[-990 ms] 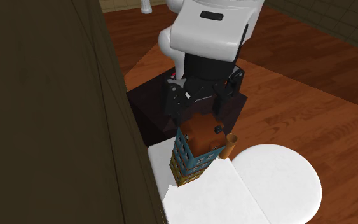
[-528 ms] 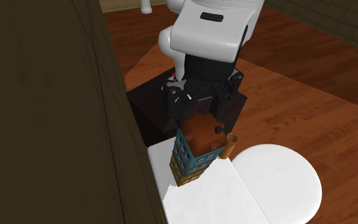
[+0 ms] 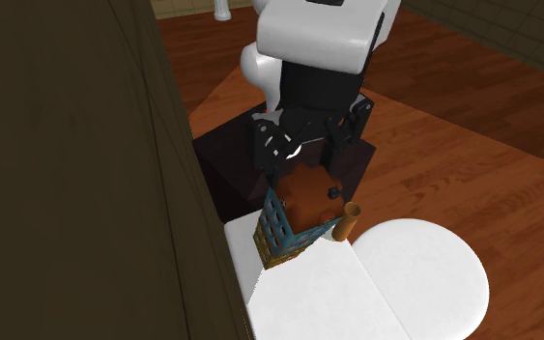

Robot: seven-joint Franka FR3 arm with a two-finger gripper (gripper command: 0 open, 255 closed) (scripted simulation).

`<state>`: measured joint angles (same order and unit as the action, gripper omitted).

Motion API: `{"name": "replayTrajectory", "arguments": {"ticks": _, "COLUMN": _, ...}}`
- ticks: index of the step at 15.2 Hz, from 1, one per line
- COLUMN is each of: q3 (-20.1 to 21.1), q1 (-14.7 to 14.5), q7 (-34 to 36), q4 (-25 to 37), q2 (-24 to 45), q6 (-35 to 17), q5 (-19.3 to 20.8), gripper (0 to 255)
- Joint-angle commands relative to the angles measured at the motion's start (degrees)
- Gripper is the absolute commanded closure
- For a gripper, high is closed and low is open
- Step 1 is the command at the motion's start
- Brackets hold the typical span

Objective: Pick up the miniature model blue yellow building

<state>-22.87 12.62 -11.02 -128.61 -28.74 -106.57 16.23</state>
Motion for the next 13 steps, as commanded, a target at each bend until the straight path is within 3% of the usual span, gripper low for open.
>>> {"name": "replayTrajectory", "arguments": {"ticks": 1, "q3": 0.22, "q1": -0.1, "q7": -0.18, "q4": 1.55, "q2": -0.01, "q6": 1.45, "q5": -0.2, "gripper": 255}}
{"name": "replayTrajectory", "arguments": {"ticks": 13, "q3": 1.14, "q1": -0.61, "q7": -1.16, "q4": 10.0, "q2": 0.89, "q6": 8.98, "q5": -1.23, "gripper": 255}}
